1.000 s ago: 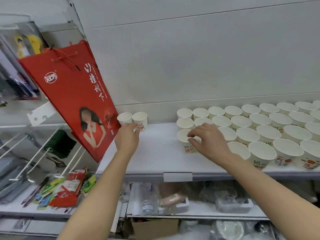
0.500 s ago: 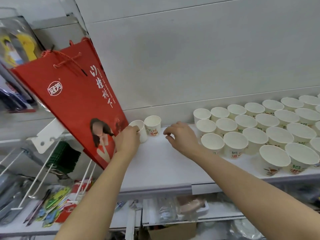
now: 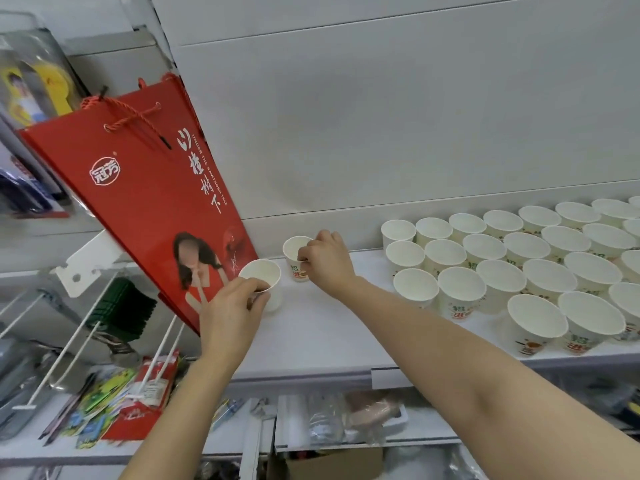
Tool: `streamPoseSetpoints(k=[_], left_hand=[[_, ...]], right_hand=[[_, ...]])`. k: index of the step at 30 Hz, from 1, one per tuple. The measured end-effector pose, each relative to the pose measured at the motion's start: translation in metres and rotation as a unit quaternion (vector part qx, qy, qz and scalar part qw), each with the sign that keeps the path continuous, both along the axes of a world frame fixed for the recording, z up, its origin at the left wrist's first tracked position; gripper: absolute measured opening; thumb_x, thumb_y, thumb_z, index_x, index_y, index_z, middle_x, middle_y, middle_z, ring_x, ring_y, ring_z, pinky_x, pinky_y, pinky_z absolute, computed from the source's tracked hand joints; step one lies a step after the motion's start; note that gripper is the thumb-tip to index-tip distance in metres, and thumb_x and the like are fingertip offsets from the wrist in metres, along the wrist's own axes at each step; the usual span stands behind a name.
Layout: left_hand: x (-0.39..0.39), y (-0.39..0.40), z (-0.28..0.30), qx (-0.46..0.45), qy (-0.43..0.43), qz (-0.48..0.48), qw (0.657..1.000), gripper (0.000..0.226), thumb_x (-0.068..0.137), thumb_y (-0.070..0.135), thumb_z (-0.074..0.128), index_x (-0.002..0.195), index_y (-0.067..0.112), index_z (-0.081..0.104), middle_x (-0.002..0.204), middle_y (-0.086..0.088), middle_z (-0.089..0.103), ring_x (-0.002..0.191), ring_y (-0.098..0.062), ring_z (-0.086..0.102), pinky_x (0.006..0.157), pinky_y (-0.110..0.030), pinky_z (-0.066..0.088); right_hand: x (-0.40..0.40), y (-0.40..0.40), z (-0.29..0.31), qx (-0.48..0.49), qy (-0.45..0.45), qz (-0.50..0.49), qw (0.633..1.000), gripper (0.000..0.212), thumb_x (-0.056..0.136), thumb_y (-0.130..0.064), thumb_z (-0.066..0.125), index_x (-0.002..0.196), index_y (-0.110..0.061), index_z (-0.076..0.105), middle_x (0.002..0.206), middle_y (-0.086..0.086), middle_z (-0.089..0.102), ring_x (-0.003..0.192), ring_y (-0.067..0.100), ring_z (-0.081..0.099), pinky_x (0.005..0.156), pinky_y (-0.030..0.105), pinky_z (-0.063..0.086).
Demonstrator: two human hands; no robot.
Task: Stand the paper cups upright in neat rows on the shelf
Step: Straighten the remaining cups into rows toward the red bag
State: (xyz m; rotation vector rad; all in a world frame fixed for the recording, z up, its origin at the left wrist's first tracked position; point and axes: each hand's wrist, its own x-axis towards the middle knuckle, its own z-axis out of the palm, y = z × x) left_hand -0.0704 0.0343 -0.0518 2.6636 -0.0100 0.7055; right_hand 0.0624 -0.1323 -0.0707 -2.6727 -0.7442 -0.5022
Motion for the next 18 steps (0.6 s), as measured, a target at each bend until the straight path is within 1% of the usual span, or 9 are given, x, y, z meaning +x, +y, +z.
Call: streamPoseSetpoints(k=[3,5,6,8,10,14,16,18], left_hand=[[-0.005,-0.02,-0.003,-0.06,-0.019,-0.005,0.998,0.007,0.085,0.018,0.073,0.089,0.023,0.071,0.086,0.013,0.061,0.066,-0.006,0.054,0.056,-0.025,0.043],[-0.009,-0.041,-0.005,-0.091,-0.018,-0.009,0.996,0.006,0.086,0.02,0.072,0.089,0.025,0.07,0.086,0.014,0.06,0.066,-0.001,0.054,0.059,-0.021,0.042],[-0.011,-0.052,-0.006,-0.108,-0.017,-0.013,0.994,0.006,0.087,0.021,0.071,0.089,0.026,0.07,0.086,0.014,0.06,0.067,0.0,0.054,0.06,-0.022,0.043],[-0.015,-0.076,-0.007,-0.132,-0.013,-0.026,0.991,0.005,0.087,0.023,0.07,0.089,0.028,0.069,0.085,0.013,0.061,0.068,-0.004,0.055,0.062,-0.03,0.048],[-0.02,-0.101,-0.007,-0.135,-0.001,-0.039,0.99,0.004,0.086,0.026,0.07,0.088,0.029,0.07,0.084,0.012,0.062,0.069,-0.007,0.055,0.066,-0.036,0.05],[-0.032,-0.142,0.0,-0.161,0.031,-0.07,0.984,0.003,0.084,0.029,0.072,0.087,0.031,0.072,0.083,0.011,0.064,0.07,-0.01,0.054,0.069,-0.037,0.05],[-0.04,-0.152,0.002,-0.167,0.037,-0.065,0.983,0.003,0.084,0.03,0.072,0.086,0.031,0.073,0.084,0.01,0.065,0.07,-0.012,0.054,0.071,-0.037,0.05],[-0.051,-0.157,0.003,-0.185,0.034,-0.049,0.981,0.003,0.083,0.028,0.072,0.086,0.028,0.074,0.085,0.01,0.066,0.071,-0.012,0.053,0.071,-0.036,0.049]], right_hand=[[-0.026,-0.024,0.007,0.05,-0.01,0.027,0.998,0.011,0.08,-0.015,0.062,0.086,-0.014,0.072,0.078,0.003,0.067,0.087,0.028,0.047,0.073,0.034,0.025],[-0.048,-0.05,0.015,0.089,-0.021,0.037,0.995,0.008,0.079,-0.017,0.065,0.084,-0.015,0.071,0.078,0.0,0.068,0.086,0.027,0.05,0.074,0.035,0.028],[-0.059,-0.065,0.019,0.11,-0.024,0.037,0.993,0.007,0.078,-0.019,0.067,0.084,-0.017,0.07,0.078,-0.002,0.068,0.085,0.026,0.051,0.074,0.036,0.029],[-0.078,-0.098,0.027,0.154,-0.015,0.027,0.988,0.011,0.075,-0.021,0.071,0.086,-0.021,0.071,0.078,-0.006,0.068,0.084,0.022,0.051,0.076,0.035,0.03],[-0.095,-0.132,0.034,0.185,0.003,0.011,0.983,0.015,0.072,-0.022,0.075,0.087,-0.025,0.071,0.078,-0.008,0.068,0.083,0.019,0.053,0.078,0.036,0.034],[-0.128,-0.186,0.048,0.216,0.038,-0.002,0.976,0.017,0.073,-0.024,0.078,0.089,-0.025,0.072,0.077,-0.013,0.065,0.081,0.016,0.054,0.078,0.039,0.041],[-0.143,-0.203,0.055,0.237,0.044,0.006,0.971,0.016,0.073,-0.022,0.079,0.088,-0.024,0.073,0.077,-0.015,0.063,0.082,0.016,0.055,0.079,0.04,0.042],[-0.157,-0.213,0.06,0.263,0.056,0.019,0.963,0.016,0.074,-0.021,0.078,0.089,-0.023,0.074,0.08,-0.012,0.065,0.082,0.014,0.057,0.078,0.037,0.044]])
